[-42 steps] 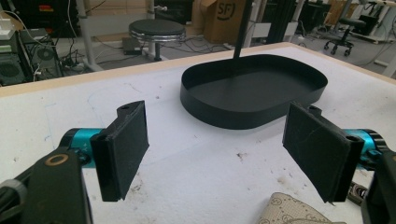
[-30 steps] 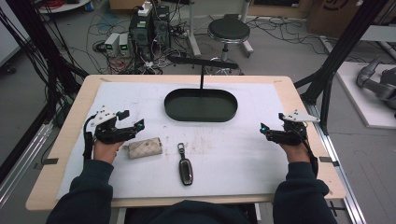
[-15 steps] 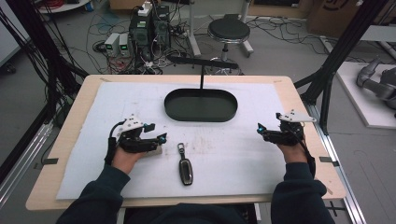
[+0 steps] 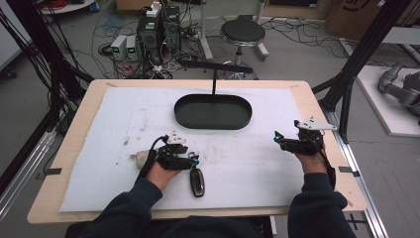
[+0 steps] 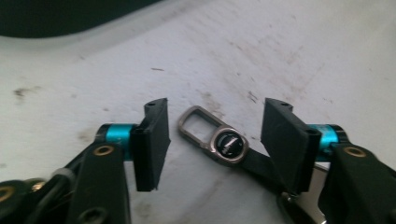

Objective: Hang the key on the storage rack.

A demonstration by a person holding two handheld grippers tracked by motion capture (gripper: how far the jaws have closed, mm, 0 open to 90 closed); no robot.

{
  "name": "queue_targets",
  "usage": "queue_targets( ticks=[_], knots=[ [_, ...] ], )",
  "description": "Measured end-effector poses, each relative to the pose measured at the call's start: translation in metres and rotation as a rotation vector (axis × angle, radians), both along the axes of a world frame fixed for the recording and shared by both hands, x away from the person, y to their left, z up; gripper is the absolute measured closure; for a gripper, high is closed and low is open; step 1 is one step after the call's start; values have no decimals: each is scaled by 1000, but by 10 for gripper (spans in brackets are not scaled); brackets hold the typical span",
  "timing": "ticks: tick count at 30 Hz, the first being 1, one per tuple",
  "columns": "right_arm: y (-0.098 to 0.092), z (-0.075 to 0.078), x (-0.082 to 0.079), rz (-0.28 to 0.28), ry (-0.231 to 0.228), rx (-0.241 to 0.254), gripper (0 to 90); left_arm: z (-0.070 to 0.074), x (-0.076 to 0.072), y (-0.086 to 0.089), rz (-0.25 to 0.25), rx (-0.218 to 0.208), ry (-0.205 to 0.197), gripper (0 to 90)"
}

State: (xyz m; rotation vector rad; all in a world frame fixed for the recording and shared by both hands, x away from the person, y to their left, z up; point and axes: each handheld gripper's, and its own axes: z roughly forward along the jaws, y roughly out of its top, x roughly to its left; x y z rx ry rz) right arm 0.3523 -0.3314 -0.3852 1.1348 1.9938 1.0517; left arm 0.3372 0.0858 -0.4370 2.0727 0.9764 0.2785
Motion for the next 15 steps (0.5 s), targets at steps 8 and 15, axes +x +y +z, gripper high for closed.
queue_targets(
  ticks=[8, 15],
  knots=[
    [-1, -1, 0, -6, 2, -3, 164, -4, -3, -12, 12, 99, -18, 555],
    [2, 0, 1, 0, 3, -5, 164, -4, 7, -13, 5, 67, 9, 687]
  ],
)
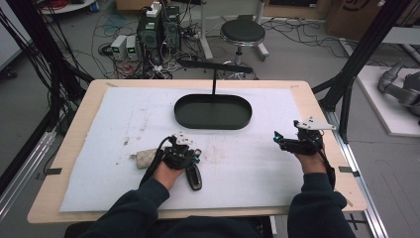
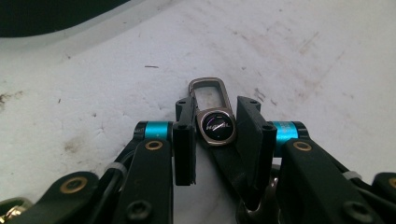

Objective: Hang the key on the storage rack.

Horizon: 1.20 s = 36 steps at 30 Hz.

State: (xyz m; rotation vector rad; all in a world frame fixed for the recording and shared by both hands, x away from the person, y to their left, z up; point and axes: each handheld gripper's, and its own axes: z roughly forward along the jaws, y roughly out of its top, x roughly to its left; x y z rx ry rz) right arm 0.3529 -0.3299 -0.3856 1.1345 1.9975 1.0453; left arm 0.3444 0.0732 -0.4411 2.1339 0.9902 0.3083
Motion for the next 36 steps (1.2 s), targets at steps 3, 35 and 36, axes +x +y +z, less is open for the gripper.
queue_targets(
  ticks=[3, 35, 36],
  knots=[
    [1, 0, 0, 0, 1, 0, 164, 2, 5, -1, -2, 2, 15, 688],
    [2, -1, 1, 11, 12, -2, 165, -5, -23, -8, 83, 68, -84, 311],
    [2, -1, 1, 11, 12, -2, 165, -6, -25, -7, 74, 67, -87, 311]
  ],
)
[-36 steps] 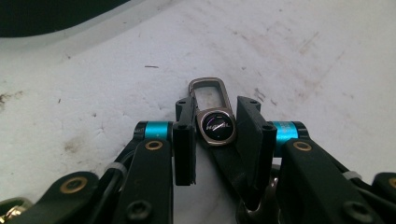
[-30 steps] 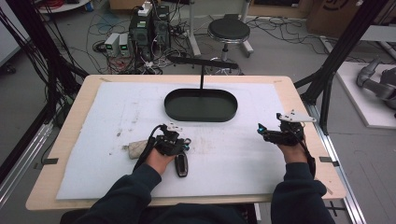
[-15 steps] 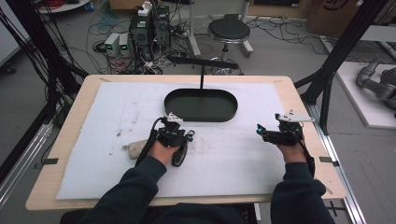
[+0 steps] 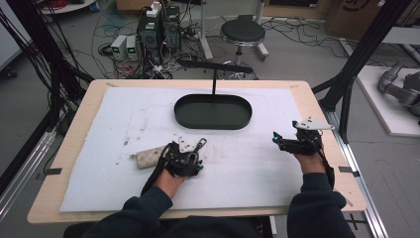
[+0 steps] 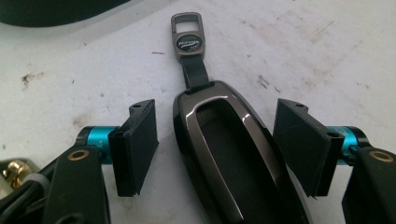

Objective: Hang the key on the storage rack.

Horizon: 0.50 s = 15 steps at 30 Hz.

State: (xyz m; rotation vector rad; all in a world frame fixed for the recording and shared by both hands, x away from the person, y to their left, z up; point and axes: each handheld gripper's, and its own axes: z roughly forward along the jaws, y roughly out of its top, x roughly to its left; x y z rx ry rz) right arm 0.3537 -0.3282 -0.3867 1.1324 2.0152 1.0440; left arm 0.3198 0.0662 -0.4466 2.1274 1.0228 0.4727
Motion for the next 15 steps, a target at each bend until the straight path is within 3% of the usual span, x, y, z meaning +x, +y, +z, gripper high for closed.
queue_targets(
  ticks=[6, 10, 15],
  knots=[
    [0, -1, 1, 3, 1, 0, 165, 3, 1, 3, -37, -6, 28, 482],
    [0, -1, 0, 3, 2, 0, 165, 4, 3, 3, -48, -4, 31, 484],
    [0, -1, 1, 4, 2, 1, 167, 8, 8, 6, -61, -49, 43, 484]
  ],
)
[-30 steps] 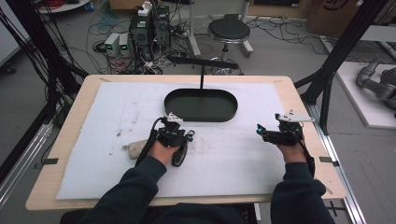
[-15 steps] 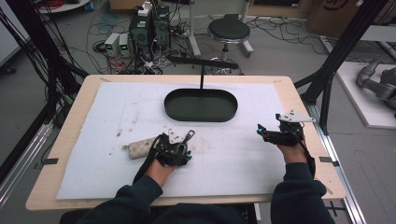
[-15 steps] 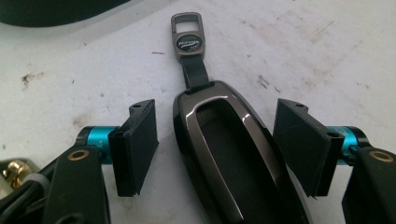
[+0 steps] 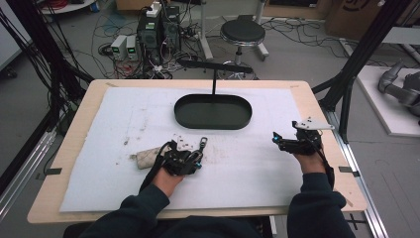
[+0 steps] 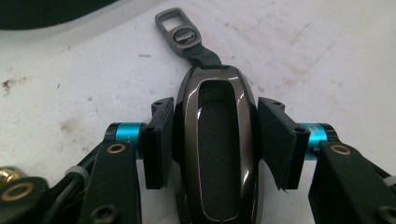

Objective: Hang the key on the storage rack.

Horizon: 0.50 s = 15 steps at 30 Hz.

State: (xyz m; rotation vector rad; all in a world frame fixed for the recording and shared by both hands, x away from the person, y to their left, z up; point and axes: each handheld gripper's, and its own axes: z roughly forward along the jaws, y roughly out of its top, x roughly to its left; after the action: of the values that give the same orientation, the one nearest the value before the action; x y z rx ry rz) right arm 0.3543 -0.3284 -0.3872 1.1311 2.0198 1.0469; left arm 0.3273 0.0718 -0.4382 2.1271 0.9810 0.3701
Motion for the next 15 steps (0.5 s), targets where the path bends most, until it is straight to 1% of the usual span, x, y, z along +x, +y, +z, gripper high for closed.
queue_targets(
  ticks=[4, 7, 11, 12, 13, 14, 15],
  knots=[
    [-1, 0, 0, -2, 1, 2, 167, 15, 6, 4, -8, -44, -30, 484],
    [-1, 0, 1, -4, 2, 6, 167, 24, 11, 8, -3, -76, -36, 484],
    [-1, 0, 1, -4, 0, 5, 167, 39, 21, 17, 7, -149, -53, 484],
    [-1, 0, 1, -5, 0, 4, 167, 48, 26, 21, 15, -174, -71, 484],
    [-1, 0, 1, -5, 0, 4, 167, 48, 26, 21, 15, -174, -71, 484],
    [0, 0, 1, -5, 1, 4, 167, 54, 30, 23, 20, -196, -81, 484],
    [0, 0, 1, -4, -1, 3, 167, 59, 33, 25, 26, -209, -89, 484]
  ],
)
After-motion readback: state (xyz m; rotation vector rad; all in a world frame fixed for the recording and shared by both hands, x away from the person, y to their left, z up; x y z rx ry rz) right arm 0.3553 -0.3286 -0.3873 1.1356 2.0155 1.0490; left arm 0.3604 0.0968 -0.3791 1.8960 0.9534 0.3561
